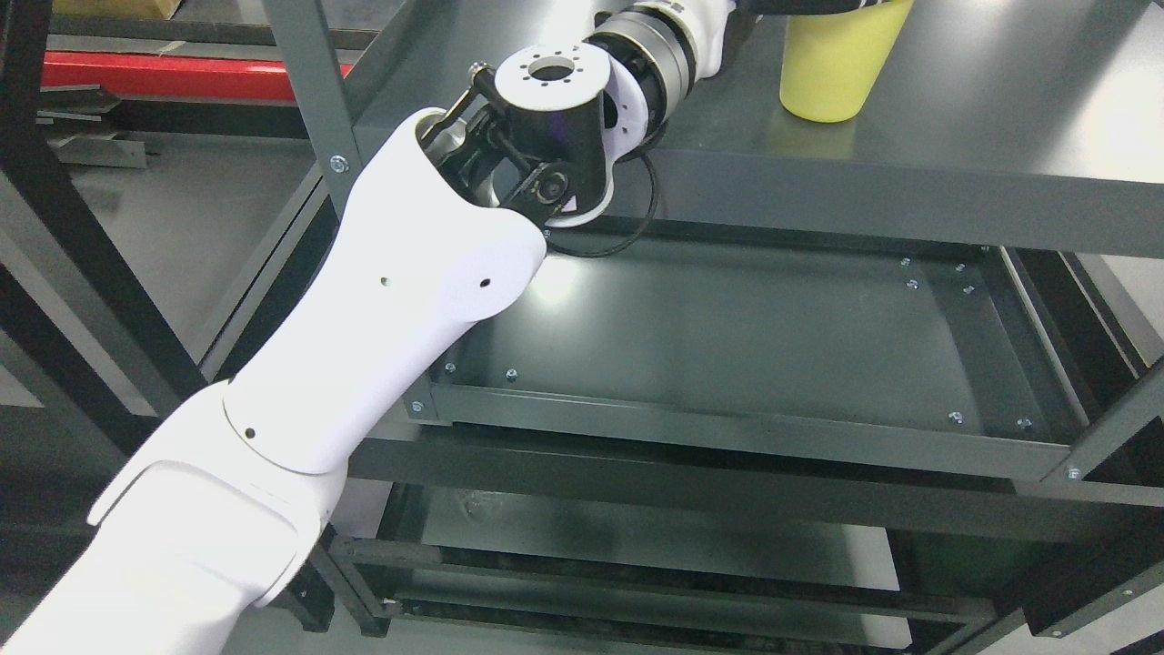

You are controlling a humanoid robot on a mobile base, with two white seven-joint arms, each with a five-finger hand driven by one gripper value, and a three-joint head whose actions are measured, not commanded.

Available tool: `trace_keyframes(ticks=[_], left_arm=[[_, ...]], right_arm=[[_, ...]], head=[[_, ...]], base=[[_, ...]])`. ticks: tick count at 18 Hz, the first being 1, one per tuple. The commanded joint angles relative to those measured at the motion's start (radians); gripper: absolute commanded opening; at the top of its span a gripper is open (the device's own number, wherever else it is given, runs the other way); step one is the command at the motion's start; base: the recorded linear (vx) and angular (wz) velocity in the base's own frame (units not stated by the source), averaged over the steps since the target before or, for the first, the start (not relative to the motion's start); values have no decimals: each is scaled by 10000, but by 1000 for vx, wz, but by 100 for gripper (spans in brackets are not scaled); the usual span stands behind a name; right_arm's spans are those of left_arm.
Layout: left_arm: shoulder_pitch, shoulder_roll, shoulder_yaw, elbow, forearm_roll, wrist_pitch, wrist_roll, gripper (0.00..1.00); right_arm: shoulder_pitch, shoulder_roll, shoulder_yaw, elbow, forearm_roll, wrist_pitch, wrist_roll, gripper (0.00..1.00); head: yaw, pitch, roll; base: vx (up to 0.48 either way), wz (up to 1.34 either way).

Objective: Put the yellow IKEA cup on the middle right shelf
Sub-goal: 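Set the cup upright on the shelf and open the left hand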

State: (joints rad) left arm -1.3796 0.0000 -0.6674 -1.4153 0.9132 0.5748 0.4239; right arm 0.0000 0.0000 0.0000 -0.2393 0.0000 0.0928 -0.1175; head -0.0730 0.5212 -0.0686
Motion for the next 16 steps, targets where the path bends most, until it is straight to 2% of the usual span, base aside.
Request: trace_keyframes(ticks=[1,6,10,16], left_arm=[[203,175,1197,-1292,-802,-392,-51,99],[740,175,1718,-2059,-986,-778,-1229,99],[1308,244,1796,-2765,-987,-763,-2931,99],[1707,889,2287,-3165,-987,-778,-5723,99]], right_arm=[[138,-175,169,0,-245,8,9,99],[138,-175,169,0,-245,8,9,99],[138,-175,169,0,-245,8,9,99],[138,-175,169,0,-245,8,9,99]], head=[[0,0,0],[0,0,0],[0,0,0],[0,0,0]], base=[[0,0],[0,0],[0,0],[0,0]])
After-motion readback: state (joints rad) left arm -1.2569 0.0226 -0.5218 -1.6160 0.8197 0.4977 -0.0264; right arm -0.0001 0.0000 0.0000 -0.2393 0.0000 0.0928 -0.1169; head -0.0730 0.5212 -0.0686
